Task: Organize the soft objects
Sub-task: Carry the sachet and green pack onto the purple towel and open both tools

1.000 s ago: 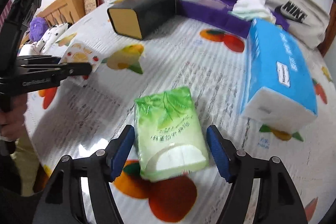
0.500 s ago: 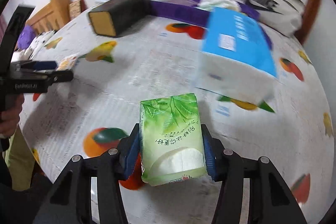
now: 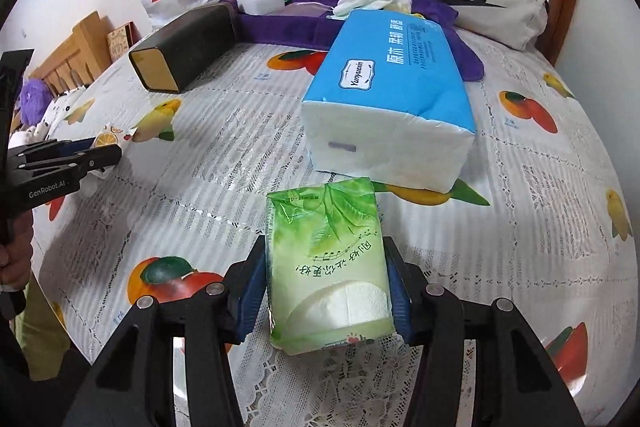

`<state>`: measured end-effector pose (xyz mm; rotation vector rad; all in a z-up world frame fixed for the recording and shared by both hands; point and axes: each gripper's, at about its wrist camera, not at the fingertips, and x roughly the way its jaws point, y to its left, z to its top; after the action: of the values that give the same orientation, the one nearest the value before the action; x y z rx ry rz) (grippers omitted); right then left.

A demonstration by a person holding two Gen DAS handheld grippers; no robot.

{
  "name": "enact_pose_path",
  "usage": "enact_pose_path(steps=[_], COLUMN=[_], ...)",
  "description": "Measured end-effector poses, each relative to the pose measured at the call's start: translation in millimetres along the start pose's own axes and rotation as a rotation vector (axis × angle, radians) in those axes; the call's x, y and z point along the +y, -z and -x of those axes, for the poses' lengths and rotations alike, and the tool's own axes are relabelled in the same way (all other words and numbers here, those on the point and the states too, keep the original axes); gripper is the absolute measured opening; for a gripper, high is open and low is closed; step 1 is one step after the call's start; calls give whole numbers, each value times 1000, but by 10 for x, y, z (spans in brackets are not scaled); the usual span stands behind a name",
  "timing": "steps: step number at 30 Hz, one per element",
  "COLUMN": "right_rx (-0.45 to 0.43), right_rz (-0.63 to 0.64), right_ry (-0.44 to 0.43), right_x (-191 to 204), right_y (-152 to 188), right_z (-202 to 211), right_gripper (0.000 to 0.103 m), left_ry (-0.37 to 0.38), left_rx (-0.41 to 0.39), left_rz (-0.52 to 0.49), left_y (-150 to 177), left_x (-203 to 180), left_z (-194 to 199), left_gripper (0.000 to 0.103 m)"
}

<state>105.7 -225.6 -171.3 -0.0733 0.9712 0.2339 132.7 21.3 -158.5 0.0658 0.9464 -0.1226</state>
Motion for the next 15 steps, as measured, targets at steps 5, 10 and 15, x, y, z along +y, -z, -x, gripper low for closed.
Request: enact_pose_path(steps=[5,10,15], right_rx=[11,17,-10], right_rz=[7,-24,-25], right_ry=[-2,-36,-53], right_x=[16,-26,-42], right_y=[-25,-48,-95], right_z=[7,43,184], right_gripper=[53,52,52], left_ry=[51,63,116], left_rx=[7,-6,-31], left_rz=[14,3,14], left_y=[-38,-106,-178], left_x=[6,-22,-12], left_z=[10,77,190], left_gripper=[10,8,7])
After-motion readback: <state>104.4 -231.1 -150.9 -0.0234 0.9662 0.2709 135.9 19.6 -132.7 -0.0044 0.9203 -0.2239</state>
